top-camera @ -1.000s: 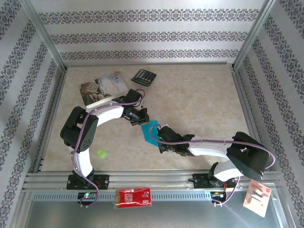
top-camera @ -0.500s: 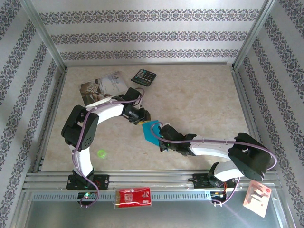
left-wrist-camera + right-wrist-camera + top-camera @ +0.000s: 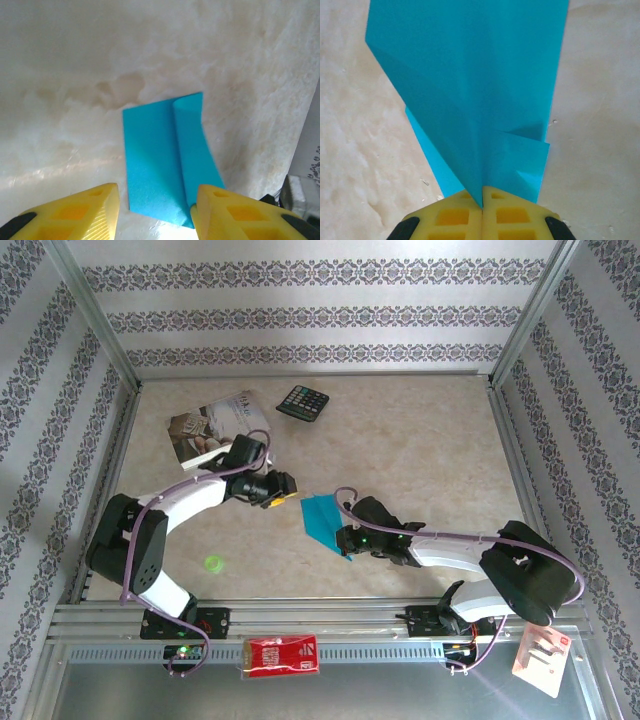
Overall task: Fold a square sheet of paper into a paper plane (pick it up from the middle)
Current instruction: Fourth fold the wing at the center of the table.
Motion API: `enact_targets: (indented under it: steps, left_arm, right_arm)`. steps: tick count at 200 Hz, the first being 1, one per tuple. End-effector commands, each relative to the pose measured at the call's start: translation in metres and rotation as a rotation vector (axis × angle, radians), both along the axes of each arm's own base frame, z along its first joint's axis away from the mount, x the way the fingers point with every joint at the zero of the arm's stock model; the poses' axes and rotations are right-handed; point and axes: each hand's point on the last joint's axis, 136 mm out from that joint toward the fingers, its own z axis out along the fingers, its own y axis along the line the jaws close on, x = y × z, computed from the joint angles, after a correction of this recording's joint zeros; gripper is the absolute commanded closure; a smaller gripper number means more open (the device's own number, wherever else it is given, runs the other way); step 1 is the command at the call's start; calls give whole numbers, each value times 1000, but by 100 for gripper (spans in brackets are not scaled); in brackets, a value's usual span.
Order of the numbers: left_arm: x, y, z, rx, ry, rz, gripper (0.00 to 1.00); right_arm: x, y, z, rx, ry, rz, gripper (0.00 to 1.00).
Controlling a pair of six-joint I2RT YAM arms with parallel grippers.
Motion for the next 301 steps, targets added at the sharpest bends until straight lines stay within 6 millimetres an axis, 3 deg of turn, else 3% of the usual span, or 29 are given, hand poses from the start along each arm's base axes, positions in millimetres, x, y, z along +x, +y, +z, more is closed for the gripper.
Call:
enact_targets:
  steps: [1, 105, 108, 140, 211, 243, 301]
  left_arm:
    - [-3, -16, 11, -86, -36, 5, 57]
    - [-23, -54, 1, -127, -33, -97, 60]
    - [-24, -55, 0, -126, -31, -101, 60]
    - [-28, -66, -2, -132, -24, -127, 61]
    - [-32, -75, -16, -121, -11, -141, 62]
    - [-30, -76, -27, -116, 8, -124, 67]
    - [-26, -96, -25, -147, -4, -144, 77]
  right_arm:
    - [-3, 6, 7, 104, 42, -2, 100]
    - [1, -2, 10, 231, 111, -38, 100]
    - [-5, -8, 1, 218, 133, -42, 100]
    - [-6, -10, -5, 243, 173, -47, 100]
    - [-5, -15, -4, 289, 186, -63, 100]
    - [-5, -18, 0, 305, 176, -67, 100]
    - [-4, -19, 0, 325, 177, -62, 100]
